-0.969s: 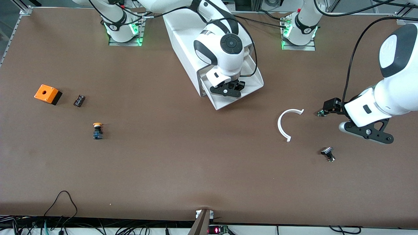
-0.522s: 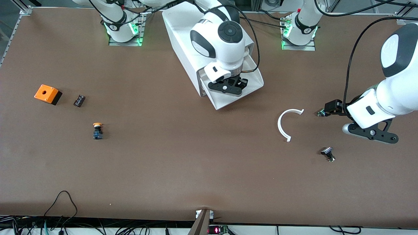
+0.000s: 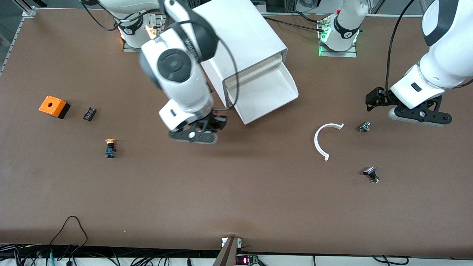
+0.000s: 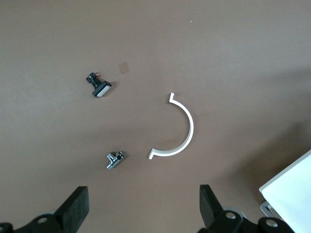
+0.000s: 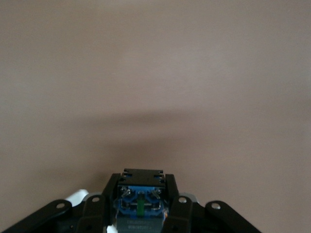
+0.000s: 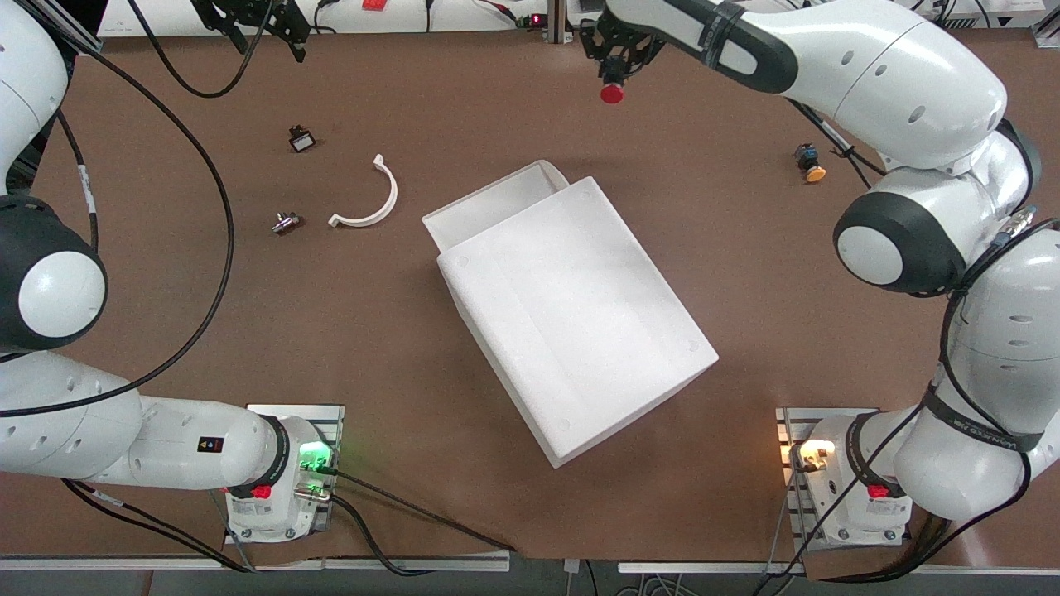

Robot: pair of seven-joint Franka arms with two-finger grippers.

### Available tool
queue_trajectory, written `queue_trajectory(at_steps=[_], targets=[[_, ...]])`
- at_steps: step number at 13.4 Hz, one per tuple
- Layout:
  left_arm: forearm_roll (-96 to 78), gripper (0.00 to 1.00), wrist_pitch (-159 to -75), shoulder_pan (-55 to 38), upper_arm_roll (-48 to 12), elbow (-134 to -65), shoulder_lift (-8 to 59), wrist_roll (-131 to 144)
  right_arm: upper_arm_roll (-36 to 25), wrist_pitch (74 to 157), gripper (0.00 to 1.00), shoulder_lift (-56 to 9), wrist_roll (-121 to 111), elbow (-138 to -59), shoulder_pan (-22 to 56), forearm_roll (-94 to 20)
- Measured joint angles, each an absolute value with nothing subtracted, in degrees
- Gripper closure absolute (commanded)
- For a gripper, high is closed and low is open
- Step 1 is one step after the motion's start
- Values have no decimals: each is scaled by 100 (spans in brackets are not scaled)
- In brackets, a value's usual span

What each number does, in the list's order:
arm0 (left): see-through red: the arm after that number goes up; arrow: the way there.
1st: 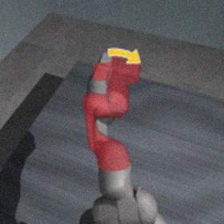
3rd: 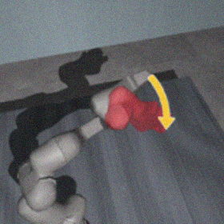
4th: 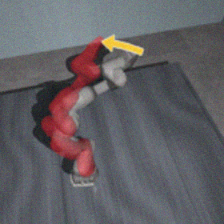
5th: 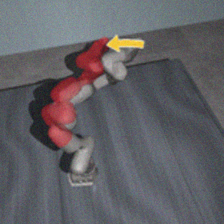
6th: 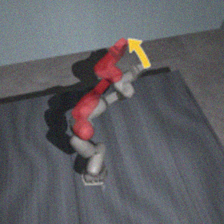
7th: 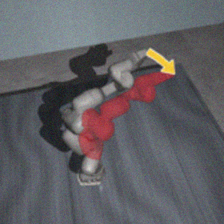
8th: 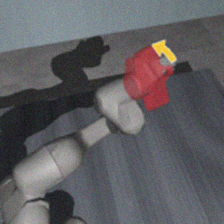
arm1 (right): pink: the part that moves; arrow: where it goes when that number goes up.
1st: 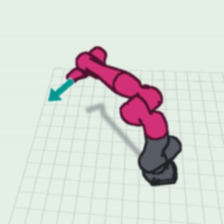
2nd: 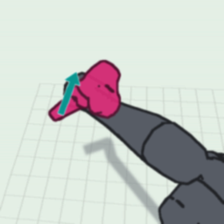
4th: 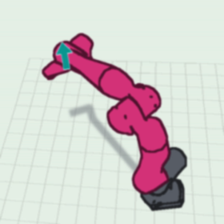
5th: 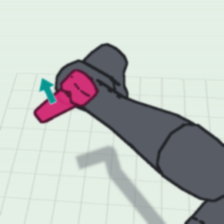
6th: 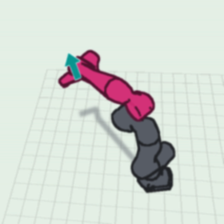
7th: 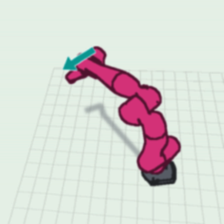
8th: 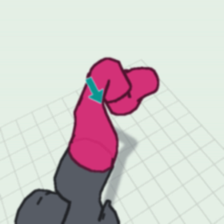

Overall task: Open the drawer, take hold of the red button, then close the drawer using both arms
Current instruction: 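Lift the red button out with the right gripper while the left gripper withdraws, then place the red button beside the yellow button while the left gripper returns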

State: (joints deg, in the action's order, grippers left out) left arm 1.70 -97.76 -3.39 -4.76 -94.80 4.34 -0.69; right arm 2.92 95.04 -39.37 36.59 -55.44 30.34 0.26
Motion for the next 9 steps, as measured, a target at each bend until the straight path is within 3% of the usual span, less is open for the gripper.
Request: queue_trajectory(at_steps=[2, 5, 9], targets=[[170, 0, -9744, -356, -488, -9542, 434, 303, 229, 9284, 100, -3940, 2997, -5668, 2698, 32], [79, 0, -9712, -386, -679, -9644, 507, 1132, -395, 9518, 100, -3888, 1912, -6398, 2556, 33], [-6, 0, -9957, -414, -1338, -9726, 1178, 2960, -1093, 11452, 100, -3539, 937, -8498, 2521, 30]])
